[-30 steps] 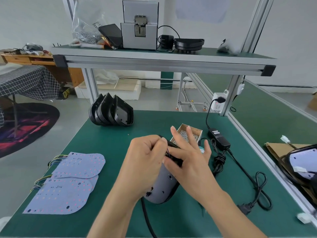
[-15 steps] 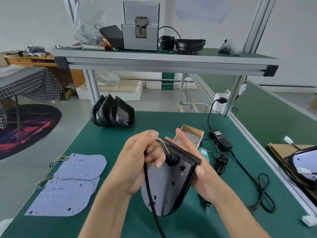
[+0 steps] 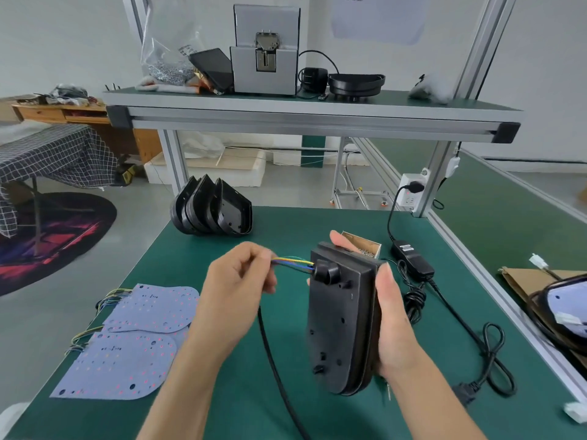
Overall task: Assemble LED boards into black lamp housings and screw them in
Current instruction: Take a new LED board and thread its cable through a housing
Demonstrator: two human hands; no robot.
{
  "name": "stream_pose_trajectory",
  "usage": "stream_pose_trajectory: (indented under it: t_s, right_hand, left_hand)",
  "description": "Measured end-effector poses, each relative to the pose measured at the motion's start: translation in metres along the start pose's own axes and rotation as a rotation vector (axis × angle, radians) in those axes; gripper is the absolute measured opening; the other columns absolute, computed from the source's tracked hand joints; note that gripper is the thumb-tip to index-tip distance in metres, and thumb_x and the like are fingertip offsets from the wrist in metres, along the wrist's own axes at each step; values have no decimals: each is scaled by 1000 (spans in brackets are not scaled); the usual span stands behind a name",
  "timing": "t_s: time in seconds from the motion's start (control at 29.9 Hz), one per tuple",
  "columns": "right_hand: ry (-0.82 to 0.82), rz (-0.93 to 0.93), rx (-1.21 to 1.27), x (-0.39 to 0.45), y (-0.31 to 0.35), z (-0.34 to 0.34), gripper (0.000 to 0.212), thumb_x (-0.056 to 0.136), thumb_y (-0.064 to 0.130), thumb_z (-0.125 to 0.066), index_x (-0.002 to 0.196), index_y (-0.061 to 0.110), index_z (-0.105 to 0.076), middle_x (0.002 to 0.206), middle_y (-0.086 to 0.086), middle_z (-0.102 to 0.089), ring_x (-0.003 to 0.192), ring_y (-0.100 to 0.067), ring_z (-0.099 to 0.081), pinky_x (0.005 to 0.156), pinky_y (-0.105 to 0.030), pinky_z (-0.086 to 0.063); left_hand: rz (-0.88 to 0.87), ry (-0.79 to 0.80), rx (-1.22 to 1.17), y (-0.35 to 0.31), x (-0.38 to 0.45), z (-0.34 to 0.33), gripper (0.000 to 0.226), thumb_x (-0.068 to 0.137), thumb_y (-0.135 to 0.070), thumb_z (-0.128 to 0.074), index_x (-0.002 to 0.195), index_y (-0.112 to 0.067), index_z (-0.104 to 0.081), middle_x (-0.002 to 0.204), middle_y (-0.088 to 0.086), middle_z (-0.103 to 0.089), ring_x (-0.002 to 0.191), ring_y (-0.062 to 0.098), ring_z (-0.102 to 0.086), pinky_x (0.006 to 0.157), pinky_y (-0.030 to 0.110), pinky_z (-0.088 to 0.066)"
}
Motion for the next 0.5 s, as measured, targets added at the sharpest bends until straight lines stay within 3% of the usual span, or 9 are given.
stream_pose_trajectory:
  t_s: [0.07,0.13,0.2,0.3,0.4,0.5]
  right_hand:
    - [-11,2,-65,1,7,-2,79,82,86,-59,149,44,-53,144,-1,-64,124,-28,-63,98,-49,-57]
    - [-25,17,-111,1,15,-7,76,81,85,-60,144,43,-58,138,2,-68,116,-21,-67,88,-38,-60]
    - [-32,14,-124,0,20,-13,76,80,84,-62,142,41,-60,135,0,-70,116,-18,-69,87,-33,-60]
    - [-17,-6,-160,-1,27,-16,79,75,87,-64,141,45,-60,136,2,-70,116,-16,-69,91,-35,-59]
    - [-8,-30,-178,-2,31,-15,81,71,91,-62,140,48,-61,135,4,-70,120,-18,-68,94,-39,-58]
    - [-22,-57,-176,-4,34,-16,74,76,88,-57,139,51,-61,135,5,-71,123,-19,-68,92,-35,-59]
  left_hand:
    - [-113,-2,149,-8,-6,-3,28,105,-17,-54,101,-40,-68,84,-12,-69,75,5,-70,62,11,-45]
    - [-194,74,184,-15,-12,-14,23,105,-27,-56,111,-46,-67,97,-20,-70,88,4,-71,65,8,-45]
    - [-221,136,186,-18,-16,-24,19,103,-30,-61,111,-45,-70,100,-21,-72,90,5,-71,72,9,-48]
    - [-196,158,102,-16,-17,-24,18,100,-25,-69,107,-40,-75,97,-21,-75,89,5,-71,77,11,-51]
    - [-198,172,50,-12,-15,-23,19,96,-26,-72,107,-40,-77,100,-18,-77,95,8,-72,86,24,-56]
    - [-243,144,16,-11,-17,-24,22,91,-29,-73,108,-42,-78,99,-18,-78,93,8,-73,84,19,-54]
Point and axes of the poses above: each hand's wrist, its own x-axis towards the middle knuckle, its own z-axis out of the back of the hand, y = z × x, the point moved 5 cm from there along x, towards the middle knuckle
